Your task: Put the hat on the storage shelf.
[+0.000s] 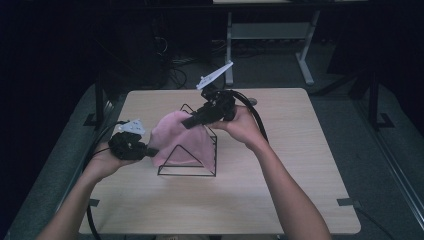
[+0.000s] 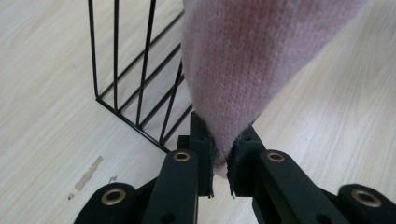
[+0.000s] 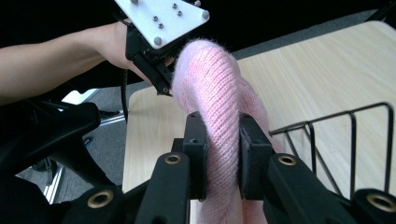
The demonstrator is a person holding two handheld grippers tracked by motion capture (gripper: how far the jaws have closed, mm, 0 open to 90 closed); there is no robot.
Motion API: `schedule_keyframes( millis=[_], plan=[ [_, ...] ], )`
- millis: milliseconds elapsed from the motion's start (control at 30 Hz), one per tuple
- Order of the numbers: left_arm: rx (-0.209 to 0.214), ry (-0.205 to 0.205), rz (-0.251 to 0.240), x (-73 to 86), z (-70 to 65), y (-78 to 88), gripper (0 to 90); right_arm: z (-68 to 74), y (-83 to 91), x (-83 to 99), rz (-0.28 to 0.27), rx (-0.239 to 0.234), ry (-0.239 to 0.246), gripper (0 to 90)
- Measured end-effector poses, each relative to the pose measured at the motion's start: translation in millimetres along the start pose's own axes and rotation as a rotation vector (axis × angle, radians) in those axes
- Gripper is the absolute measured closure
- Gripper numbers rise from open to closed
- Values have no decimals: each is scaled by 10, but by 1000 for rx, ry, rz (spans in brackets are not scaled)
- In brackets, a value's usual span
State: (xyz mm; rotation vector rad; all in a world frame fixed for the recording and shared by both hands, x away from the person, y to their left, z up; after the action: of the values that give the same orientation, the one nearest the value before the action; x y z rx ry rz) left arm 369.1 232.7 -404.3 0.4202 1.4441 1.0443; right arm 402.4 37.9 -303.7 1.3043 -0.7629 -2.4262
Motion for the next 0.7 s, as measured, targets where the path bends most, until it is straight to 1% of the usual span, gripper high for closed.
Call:
schedule_keyframes(
  millis=[33, 133, 267, 300, 333, 367, 400, 433, 500, 533, 567, 633, 700],
  plan=[
    [5, 5, 0, 11, -9, -19, 825, -15, -15, 16, 4, -4, 1, 761],
    [7, 1, 12, 38, -19, -54, 825, -40, -54, 58, 12, -15, -15, 759],
    [11, 15, 13, 75, -37, -109, 822, -65, -101, 114, 13, -22, -17, 757],
    [14, 13, 17, 84, -39, -119, 822, -68, -114, 130, 14, -24, -25, 757],
    [11, 6, 25, 94, -40, -131, 822, -79, -122, 143, 16, -25, -21, 756],
    [14, 10, 25, 100, -47, -143, 822, -86, -133, 162, 22, -25, -27, 752],
    [14, 15, 23, 104, -53, -156, 822, -86, -142, 177, 22, -28, -38, 744],
    [18, 17, 24, 110, -59, -167, 822, -100, -148, 192, 21, -26, -30, 724],
    [22, 17, 29, 129, -65, -192, 823, -107, -156, 226, 31, -15, -44, 680],
    [22, 20, 29, 137, -66, -204, 823, -120, -156, 239, 29, -12, -36, 657],
    [24, 17, 33, 146, -65, -209, 823, -120, -150, 252, 27, -11, -48, 648],
    [24, 18, 37, 160, -63, -223, 823, -135, -142, 272, 25, -12, -44, 633],
    [24, 19, 42, 172, -63, -240, 824, -137, -121, 297, 22, -17, -50, 634]
  ],
)
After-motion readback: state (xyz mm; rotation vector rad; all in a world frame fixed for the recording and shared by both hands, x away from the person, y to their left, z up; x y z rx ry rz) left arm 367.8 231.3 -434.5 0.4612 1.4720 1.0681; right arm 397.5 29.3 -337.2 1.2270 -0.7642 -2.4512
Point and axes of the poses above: each handheld gripper's, and its own axes: y roughly backward along the jaws, x roughly out of its underside, z roughly to its left, the point moved 7 cm from there along -y, roughly forward along the jaws, and after that the axes turned 15 degrees about -y, right-handed, at the moved point
